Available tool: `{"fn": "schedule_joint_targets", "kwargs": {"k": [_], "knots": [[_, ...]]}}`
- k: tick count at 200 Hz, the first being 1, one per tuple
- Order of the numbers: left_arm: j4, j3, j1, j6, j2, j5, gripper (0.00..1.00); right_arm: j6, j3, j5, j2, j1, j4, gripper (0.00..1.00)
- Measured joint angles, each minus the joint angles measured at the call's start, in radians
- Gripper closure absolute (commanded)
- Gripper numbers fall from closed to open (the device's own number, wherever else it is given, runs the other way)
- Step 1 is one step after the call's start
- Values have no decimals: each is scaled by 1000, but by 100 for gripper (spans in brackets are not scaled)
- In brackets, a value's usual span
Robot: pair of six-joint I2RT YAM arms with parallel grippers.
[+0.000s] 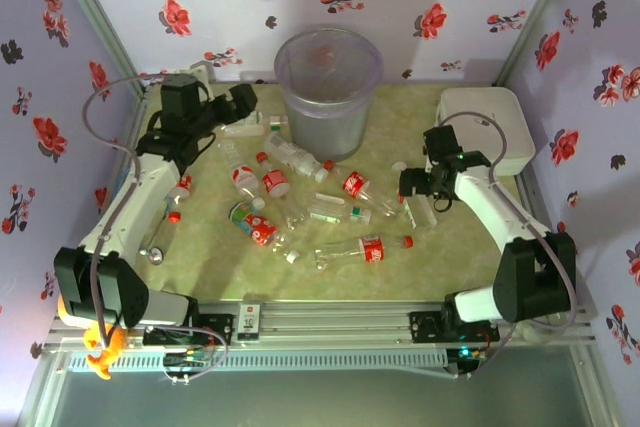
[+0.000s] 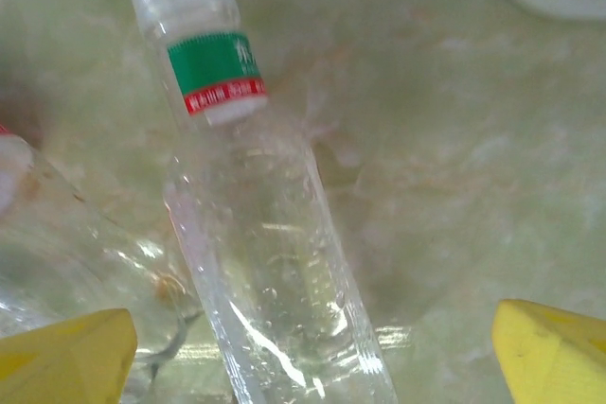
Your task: Put the plastic bottles in the bin
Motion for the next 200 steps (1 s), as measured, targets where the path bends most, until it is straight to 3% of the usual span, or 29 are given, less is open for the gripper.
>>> {"fn": "schedule_joint_targets", "kwargs": {"k": [60,141,200], "knots": [[165,49,-35,-164,166,150,17,-17,8,-66,123,0,-20,6],[281,134,-39,-276,351,201,29,-31,8,-95,245,0,28,38],[271,222,-44,-277,416,216,48,-36,31,-93,221,0,7,52]]}}
